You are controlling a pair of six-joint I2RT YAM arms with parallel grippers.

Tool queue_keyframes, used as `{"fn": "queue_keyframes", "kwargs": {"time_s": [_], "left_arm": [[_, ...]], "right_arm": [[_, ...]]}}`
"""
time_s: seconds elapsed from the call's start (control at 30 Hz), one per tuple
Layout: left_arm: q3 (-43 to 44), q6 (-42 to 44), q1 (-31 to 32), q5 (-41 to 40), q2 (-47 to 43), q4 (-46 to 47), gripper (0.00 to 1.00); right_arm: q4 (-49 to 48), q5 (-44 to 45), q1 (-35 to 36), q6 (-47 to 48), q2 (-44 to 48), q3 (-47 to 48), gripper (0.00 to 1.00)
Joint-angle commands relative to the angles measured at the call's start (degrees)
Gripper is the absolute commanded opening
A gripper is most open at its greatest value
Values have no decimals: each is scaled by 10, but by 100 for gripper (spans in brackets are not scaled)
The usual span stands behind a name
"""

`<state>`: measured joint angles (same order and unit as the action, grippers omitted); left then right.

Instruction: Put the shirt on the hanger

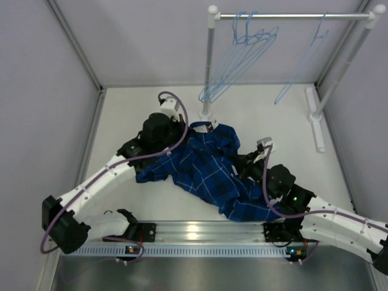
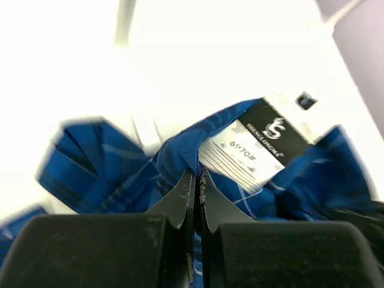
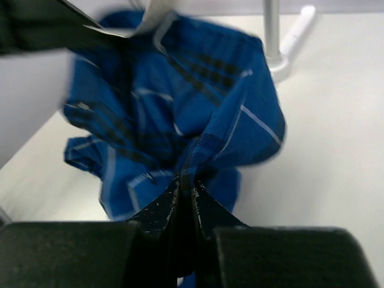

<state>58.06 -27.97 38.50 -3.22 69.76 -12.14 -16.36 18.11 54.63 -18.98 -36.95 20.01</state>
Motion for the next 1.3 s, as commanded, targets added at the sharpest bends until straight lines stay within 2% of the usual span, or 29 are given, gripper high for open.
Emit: {"fn": "queue_keyframes", "kwargs": {"time_s": [0.0, 0.03, 0.1, 0.13, 0.23, 0.33, 0.4, 0.57, 0.7, 0.87, 0.93, 1.0, 1.1, 1.2, 1.27], "left_arm": [[48, 135, -4, -79, -76, 25, 0], [49, 169, -3, -84, -89, 19, 0], [37, 180, -3, -86, -109, 14, 0], [32, 173, -3, -81, -117, 15, 0], [18, 179, -1, -48, -135, 15, 0], [16, 176, 0, -41, -142, 15, 0], [7, 165, 0, -15, -149, 15, 0], [-8, 157, 0, 30, -179, 17, 0], [-15, 145, 0, 76, -211, 17, 0], [-54, 136, 0, 96, -254, 17, 0], [-63, 123, 0, 99, -262, 12, 0], [-71, 110, 0, 111, -277, 2, 0], [-75, 107, 0, 98, -311, -18, 0], [-69, 114, 0, 82, -335, -39, 0], [-69, 112, 0, 80, -342, -42, 0]], "right_arm": [[70, 82, 4, -33, -44, 66, 7], [96, 66, -2, -46, -69, 102, 11], [147, 20, -18, -38, -82, 138, 29], [156, -14, -20, -26, -84, 174, 49], [192, -31, -19, 11, -74, 236, 73], [226, -20, -22, 59, -79, 301, 84], [236, -32, -22, 96, -92, 329, 85], [204, -112, -22, 170, -145, 329, 85], [203, -66, -23, 177, -224, 347, 84], [188, -71, -23, 184, -275, 347, 84], [188, -48, -23, 179, -298, 355, 82], [187, -22, -22, 169, -308, 362, 75], [181, 11, -26, 155, -318, 365, 74], [177, -6, -27, 141, -326, 356, 72], [172, -27, -27, 128, -339, 349, 68]]}}
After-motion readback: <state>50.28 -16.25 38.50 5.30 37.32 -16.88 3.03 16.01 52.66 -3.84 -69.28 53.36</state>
